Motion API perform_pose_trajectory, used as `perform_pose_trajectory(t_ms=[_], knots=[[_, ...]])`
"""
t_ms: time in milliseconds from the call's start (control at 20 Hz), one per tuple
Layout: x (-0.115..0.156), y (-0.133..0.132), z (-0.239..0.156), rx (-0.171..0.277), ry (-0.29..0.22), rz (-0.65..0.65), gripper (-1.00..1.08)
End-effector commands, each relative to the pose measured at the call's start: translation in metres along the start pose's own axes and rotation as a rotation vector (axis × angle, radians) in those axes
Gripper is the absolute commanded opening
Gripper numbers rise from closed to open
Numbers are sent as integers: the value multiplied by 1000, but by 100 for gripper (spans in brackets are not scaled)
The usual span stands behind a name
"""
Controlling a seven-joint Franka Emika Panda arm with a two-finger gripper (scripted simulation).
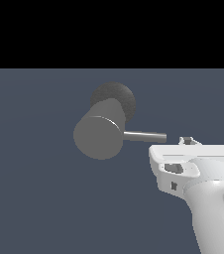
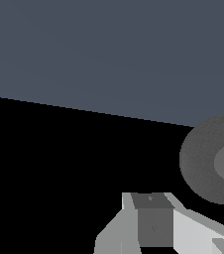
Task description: Turn on the faucet by rotating a designated handle.
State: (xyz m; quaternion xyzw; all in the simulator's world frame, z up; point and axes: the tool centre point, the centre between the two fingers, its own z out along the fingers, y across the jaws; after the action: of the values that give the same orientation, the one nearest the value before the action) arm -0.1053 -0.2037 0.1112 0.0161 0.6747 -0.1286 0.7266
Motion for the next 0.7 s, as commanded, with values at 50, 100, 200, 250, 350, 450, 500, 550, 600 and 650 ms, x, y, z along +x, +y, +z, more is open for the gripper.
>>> perform_pose_trajectory(t_ms=[50, 100, 200, 250, 350, 450, 500, 550, 600, 650], knots=[[0, 17, -1, -18, 3, 30, -100], [-1, 22, -1, -24, 0, 39, -100], [-2, 31, 1, -36, -5, 54, -100], [-2, 34, 1, -40, -6, 60, -100], [1, 39, 1, -46, -1, 68, -100], [5, 43, -1, -49, 13, 74, -100], [8, 44, -3, -49, 23, 77, -100], [12, 46, -5, -50, 35, 80, -100], [16, 47, -8, -51, 49, 83, -100], [21, 49, -10, -52, 64, 86, -100]])
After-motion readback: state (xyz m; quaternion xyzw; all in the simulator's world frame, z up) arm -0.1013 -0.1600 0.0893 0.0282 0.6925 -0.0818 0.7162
